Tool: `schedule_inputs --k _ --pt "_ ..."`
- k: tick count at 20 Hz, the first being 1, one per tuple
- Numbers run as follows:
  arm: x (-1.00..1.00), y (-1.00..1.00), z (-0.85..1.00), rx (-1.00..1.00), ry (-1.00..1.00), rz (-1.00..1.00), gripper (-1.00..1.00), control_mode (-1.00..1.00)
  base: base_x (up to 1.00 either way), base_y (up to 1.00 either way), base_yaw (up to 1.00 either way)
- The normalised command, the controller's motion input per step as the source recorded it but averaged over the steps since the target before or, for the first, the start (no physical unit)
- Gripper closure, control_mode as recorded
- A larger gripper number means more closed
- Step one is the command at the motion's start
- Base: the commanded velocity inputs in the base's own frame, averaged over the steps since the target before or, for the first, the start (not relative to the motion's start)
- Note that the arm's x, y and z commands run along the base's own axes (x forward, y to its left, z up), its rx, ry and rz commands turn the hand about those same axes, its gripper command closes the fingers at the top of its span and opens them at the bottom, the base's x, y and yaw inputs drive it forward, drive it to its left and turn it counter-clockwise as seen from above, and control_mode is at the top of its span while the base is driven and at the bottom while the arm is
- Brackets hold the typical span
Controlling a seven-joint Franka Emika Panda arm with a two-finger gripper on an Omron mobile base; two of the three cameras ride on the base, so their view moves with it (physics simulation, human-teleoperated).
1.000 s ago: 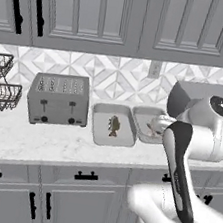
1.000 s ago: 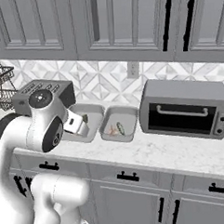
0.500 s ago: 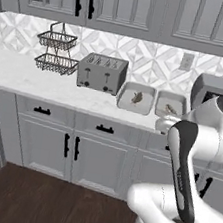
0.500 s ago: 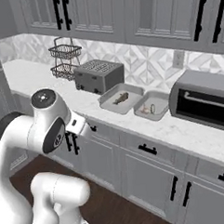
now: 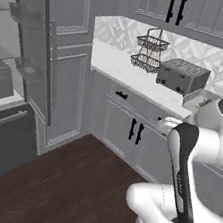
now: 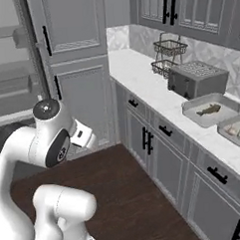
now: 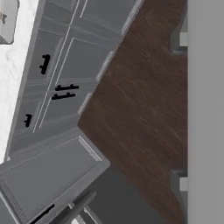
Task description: Place one garlic and one fish in each tupperware on the nearby counter, to pack two identical lunches.
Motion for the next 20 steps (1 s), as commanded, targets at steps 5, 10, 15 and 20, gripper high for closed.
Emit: schedule_inputs --k 5,10,15,20 --pt "0.0 0.0 0.0 0.0 0.0 0.0 -1.0 1.0 -0.13 0.0 1.0" --pt "0.0 0.0 0.0 0.0 0.0 0.0 -1.0 1.0 0.06 0.29 0.85" --pt "0.0 0.0 0.0 0.0 0.0 0.0 -1.0 1.0 1.0 0.25 0.2" --pt "0.0 0.0 0.0 0.0 0.0 0.0 -1.0 1.0 1.0 0.0 0.04"
